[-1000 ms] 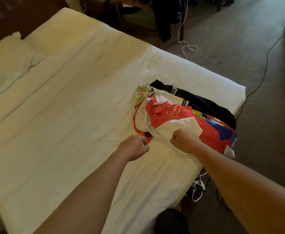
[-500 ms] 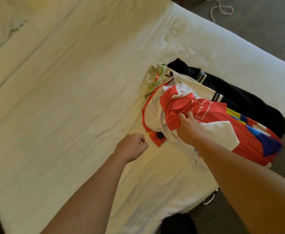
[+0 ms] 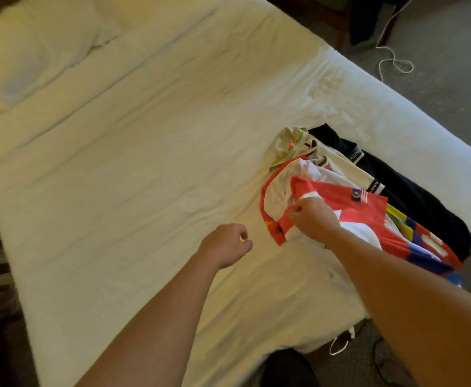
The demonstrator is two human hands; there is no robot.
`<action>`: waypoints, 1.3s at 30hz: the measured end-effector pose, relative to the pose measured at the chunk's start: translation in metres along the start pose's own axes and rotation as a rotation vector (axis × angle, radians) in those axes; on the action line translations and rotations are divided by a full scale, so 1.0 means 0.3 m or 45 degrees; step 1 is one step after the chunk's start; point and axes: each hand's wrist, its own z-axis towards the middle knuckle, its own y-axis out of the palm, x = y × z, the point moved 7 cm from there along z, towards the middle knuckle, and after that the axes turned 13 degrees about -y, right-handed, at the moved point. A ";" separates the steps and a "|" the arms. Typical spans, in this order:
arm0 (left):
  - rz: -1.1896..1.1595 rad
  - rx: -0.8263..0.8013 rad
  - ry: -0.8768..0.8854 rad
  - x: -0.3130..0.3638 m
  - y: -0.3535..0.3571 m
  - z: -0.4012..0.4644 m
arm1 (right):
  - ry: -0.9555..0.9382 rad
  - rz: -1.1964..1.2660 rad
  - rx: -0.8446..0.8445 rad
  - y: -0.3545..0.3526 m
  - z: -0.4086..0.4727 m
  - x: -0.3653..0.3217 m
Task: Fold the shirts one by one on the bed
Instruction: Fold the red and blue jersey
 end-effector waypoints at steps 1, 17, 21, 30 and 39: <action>-0.020 0.023 0.004 -0.015 -0.030 -0.036 | -0.018 0.070 -0.090 0.005 -0.013 -0.066; -1.126 0.533 0.141 -0.681 -0.376 -0.883 | -0.429 0.421 -0.366 0.040 -0.623 -1.156; -1.342 0.822 0.199 -0.830 -0.548 -1.133 | -0.579 0.510 -0.333 0.036 -0.803 -1.387; -0.861 1.257 0.302 -0.923 -0.828 -1.536 | -1.166 0.476 0.178 0.064 -1.035 -1.734; -0.729 1.498 0.246 -1.024 -0.961 -1.722 | -1.216 0.149 0.364 0.005 -1.130 -1.894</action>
